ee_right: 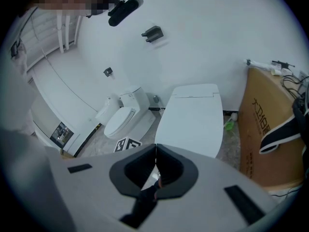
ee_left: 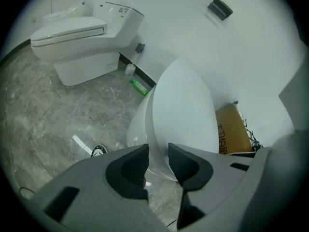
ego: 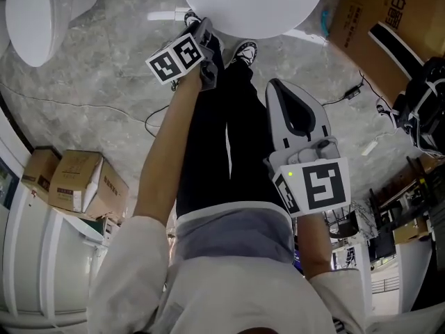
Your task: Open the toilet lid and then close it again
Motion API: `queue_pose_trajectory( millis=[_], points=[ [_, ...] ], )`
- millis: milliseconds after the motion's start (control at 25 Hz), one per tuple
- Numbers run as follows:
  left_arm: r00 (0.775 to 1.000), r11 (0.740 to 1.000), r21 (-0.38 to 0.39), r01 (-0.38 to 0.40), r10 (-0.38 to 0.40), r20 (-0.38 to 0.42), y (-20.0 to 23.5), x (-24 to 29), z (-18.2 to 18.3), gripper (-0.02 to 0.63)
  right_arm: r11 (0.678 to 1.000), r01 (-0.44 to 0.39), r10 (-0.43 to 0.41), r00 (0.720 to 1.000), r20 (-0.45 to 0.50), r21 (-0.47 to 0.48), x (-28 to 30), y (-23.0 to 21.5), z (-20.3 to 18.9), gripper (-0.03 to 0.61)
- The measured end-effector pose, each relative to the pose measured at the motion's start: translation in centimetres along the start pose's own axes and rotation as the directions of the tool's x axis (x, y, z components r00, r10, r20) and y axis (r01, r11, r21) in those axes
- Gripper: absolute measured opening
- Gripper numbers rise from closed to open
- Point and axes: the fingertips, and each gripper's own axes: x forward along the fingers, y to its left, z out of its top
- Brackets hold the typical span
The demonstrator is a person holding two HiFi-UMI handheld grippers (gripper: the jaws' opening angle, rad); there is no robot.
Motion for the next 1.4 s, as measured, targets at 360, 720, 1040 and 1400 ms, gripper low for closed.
queue_pose_trajectory(
  millis=[360,720,1040,1400],
  points=[
    [0.998,0.998,-0.022,0.059,-0.059,0.005,-0.7,0.5,0.3,0.110,1.000,0.003,-0.003,1.000,-0.001,0.015,0.0,0.2,-0.2,0.011],
    [1.000,0.998,-0.068,0.011,-0.010,0.026,-0.9,0.6,0.7,0.092,0.999,0.021,-0.021,1.000,0.009,0.027,-0.5,0.0,0.0,0.011],
    [1.000,0.999,-0.042,-0.002,0.001,-0.012,-1.2,0.5,0.8,0.086,1.000,0.016,-0.017,1.000,0.024,0.026,-0.7,0.6,1.8,0.011],
    [1.000,1.000,-0.009,0.006,-0.007,-0.024,-2.2,-1.1,1.2,0.084,0.999,0.020,-0.023,0.998,0.058,0.039,-1.5,1.5,2.9,0.011]
  ],
)
